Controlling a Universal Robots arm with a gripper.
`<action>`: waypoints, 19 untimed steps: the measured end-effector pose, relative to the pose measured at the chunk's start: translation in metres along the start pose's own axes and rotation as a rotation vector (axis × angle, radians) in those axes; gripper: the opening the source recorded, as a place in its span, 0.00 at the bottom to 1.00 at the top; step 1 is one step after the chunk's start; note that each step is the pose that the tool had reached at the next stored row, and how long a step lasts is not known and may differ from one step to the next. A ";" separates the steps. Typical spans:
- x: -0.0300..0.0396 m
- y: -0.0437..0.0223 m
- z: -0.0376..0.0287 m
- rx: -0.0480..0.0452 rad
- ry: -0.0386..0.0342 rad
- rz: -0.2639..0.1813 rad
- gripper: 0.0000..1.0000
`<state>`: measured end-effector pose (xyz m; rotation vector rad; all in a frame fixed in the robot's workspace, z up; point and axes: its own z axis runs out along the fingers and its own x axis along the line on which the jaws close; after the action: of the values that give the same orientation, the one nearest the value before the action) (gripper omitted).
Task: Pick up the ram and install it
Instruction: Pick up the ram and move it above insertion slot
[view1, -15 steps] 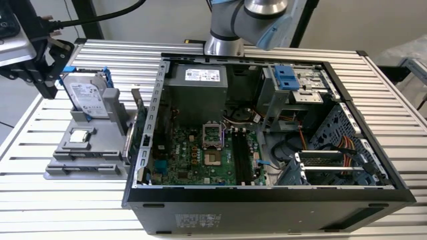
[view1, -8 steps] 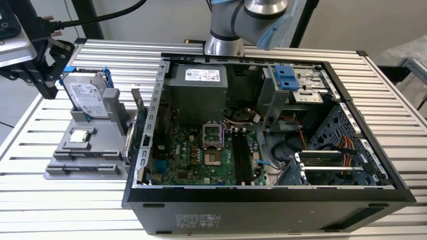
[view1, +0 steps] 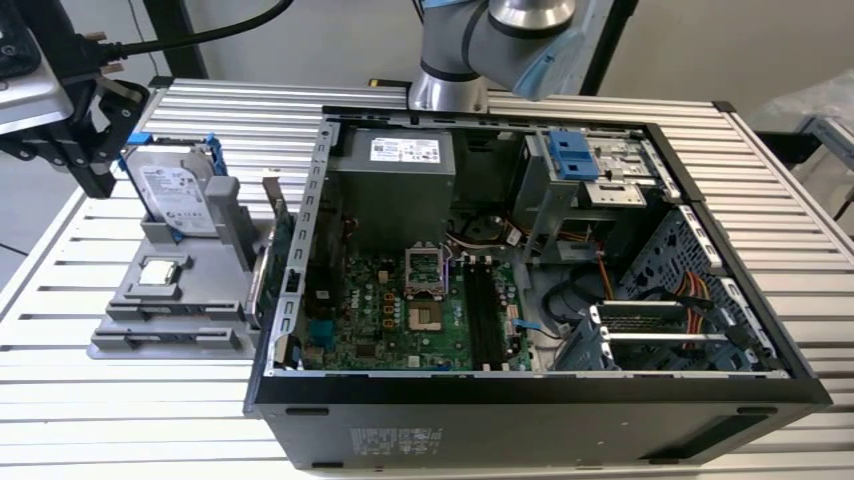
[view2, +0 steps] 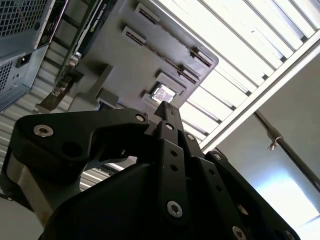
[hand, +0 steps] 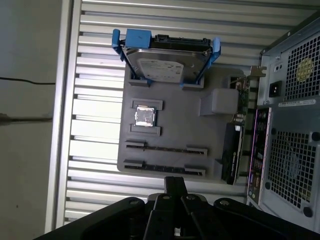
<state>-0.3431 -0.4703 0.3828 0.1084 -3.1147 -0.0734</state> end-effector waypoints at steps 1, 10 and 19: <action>0.0000 0.0000 0.0000 0.0000 0.0000 0.000 0.00; 0.0000 0.0000 0.0000 0.0000 -0.0001 0.001 0.00; 0.0000 0.0000 0.0000 -0.0005 -0.0013 0.026 0.00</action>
<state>-0.3431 -0.4703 0.3828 0.0680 -3.1164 -0.0739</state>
